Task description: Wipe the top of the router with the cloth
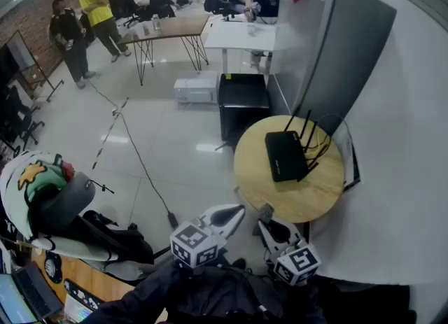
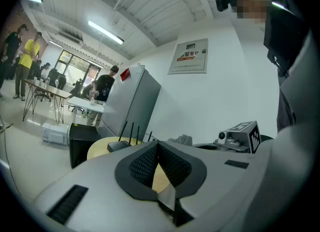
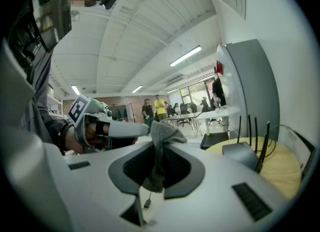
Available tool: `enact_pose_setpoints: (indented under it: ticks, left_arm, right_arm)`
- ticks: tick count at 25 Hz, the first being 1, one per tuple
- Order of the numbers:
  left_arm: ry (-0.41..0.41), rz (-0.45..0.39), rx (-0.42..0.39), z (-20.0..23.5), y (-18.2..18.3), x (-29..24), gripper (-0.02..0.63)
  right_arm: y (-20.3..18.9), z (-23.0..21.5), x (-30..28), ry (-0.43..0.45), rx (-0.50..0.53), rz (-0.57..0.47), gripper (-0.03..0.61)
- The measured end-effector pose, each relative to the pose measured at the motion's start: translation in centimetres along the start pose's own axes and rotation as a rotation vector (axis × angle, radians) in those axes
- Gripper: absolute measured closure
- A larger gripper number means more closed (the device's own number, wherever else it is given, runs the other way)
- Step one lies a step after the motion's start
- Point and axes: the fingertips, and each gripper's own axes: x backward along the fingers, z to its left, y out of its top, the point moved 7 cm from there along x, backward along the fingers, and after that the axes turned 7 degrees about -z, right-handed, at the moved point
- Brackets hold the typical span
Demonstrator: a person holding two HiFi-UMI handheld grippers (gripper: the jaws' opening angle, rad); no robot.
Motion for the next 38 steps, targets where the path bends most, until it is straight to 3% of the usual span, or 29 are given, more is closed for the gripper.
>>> enact_pose_setpoints:
  ticks: [9, 17, 25, 30, 38]
  left_arm:
    - [-0.034, 0.01, 0.008, 5.8, 1.6, -1.8, 0.614]
    - [-0.087, -0.002, 0.03, 14.3, 5.3, -3.5, 0.613]
    - [-0.015, -0.052, 0.072, 23.1, 9.2, -2.8, 0.612]
    - [-0.012, -0.043, 0.071, 27.5, 8.9, -3.2, 0.613]
    - [-0.098, 0.029, 0.075, 30.7, 10.0, -10.3, 0.613]
  right_arm:
    - [-0.1, -2.1, -5.2, -0.044, 0.011, 0.003, 0.508]
    - [2.6, -3.3, -14.0, -0.095, 0.021, 0.037, 0.508]
    - [4.3, -4.2, -24.0, -0.023, 0.07, 0.082, 0.508]
    - [4.3, -5.4, -28.1, -0.035, 0.06, 0.073, 0.508]
    - [4.1, -11.2, -30.4, -0.135, -0.008, 0.053, 0.508]
